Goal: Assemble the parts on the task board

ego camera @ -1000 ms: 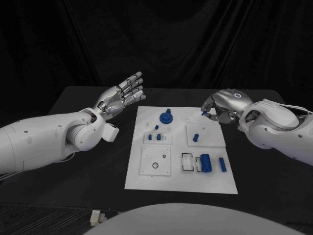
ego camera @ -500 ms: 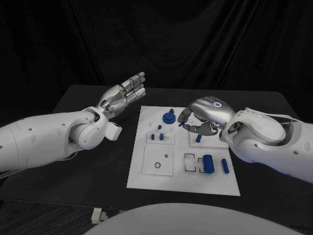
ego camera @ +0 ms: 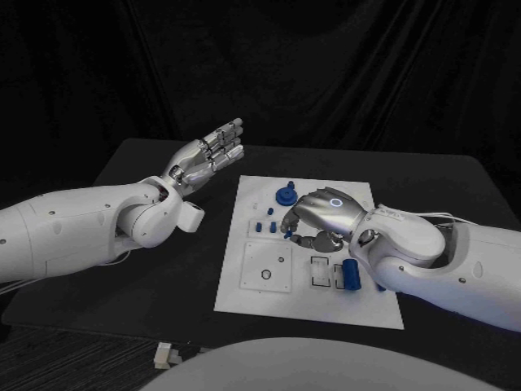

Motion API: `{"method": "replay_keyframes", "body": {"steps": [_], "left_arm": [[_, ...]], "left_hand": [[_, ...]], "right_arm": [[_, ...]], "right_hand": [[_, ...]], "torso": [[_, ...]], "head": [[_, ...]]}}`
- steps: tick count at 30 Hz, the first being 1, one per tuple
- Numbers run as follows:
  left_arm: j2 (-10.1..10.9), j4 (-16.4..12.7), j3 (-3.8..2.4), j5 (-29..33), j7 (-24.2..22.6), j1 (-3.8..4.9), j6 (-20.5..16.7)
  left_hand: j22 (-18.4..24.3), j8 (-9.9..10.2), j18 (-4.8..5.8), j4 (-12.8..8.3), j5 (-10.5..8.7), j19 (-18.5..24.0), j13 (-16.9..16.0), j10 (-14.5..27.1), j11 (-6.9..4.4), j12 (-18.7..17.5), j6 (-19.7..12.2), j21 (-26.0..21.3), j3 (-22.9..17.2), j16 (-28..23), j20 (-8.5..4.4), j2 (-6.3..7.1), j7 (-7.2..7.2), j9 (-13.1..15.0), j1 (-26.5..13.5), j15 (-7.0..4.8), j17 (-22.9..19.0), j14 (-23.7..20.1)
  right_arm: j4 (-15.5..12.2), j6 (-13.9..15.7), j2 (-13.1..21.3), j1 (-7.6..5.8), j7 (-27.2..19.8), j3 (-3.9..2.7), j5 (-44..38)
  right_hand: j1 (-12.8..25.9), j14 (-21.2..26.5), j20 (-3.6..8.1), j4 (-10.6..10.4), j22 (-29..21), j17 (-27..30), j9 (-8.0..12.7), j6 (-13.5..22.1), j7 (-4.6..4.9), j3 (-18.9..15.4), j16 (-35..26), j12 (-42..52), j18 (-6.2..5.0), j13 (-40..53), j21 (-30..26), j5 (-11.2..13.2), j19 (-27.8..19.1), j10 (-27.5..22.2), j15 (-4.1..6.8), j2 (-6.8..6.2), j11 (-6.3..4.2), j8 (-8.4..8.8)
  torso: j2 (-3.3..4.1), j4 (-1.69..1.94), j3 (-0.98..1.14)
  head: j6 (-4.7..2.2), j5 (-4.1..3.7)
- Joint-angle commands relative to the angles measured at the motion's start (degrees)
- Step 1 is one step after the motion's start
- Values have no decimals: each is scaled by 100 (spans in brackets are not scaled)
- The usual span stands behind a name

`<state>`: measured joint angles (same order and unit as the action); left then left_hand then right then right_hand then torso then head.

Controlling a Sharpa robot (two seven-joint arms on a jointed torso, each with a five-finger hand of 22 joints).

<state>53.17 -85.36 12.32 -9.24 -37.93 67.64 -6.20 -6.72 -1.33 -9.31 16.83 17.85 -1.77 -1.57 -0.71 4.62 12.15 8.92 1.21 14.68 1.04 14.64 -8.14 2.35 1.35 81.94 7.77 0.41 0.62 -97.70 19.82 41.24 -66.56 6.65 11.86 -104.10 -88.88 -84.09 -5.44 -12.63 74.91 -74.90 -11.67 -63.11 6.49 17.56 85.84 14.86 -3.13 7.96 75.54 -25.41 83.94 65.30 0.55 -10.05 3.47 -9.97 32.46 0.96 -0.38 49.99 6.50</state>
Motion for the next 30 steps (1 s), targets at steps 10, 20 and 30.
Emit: {"method": "replay_keyframes", "body": {"steps": [10,20,30], "left_arm": [[-10,-22,-6,42,-154,-8,-20],[4,-38,-6,42,-128,-9,34],[-1,-32,-6,42,-118,-11,64]], "left_hand": [[6,-21,-44,-16,36,32,-7,-1,-8,17,41,-20,-2,-19,35,7,-3,7,62,-2,-7,-11],[-1,-17,-53,-21,63,30,-6,4,-16,13,33,-17,-16,-6,67,-8,-5,5,103,19,-2,-4],[-6,-15,-64,-28,106,29,-6,6,-16,20,30,-14,-28,2,95,-16,-7,4,152,46,0,-1]], "right_arm": [[130,-655,-247,137,223,-4,-453],[229,-723,-340,232,232,-4,-466],[326,-687,-430,290,215,-4,-468]], "right_hand": [[47,-368,21,45,1059,-573,-13,-2,15,-6,-24,-4,-28,-13,-33,53,-32,15,29,34,-4,-7],[49,-367,21,47,1057,-572,-15,0,16,-5,-25,-6,-30,-14,-40,61,-36,15,28,37,-3,-6],[52,-365,21,49,1056,-565,-17,3,19,-5,-29,-7,-31,-15,-45,69,-39,15,27,37,-2,-5]], "torso": [[3,-12,3],[-1,-12,4],[0,-13,9]], "head": [[1,70],[1,118],[1,134]]}}
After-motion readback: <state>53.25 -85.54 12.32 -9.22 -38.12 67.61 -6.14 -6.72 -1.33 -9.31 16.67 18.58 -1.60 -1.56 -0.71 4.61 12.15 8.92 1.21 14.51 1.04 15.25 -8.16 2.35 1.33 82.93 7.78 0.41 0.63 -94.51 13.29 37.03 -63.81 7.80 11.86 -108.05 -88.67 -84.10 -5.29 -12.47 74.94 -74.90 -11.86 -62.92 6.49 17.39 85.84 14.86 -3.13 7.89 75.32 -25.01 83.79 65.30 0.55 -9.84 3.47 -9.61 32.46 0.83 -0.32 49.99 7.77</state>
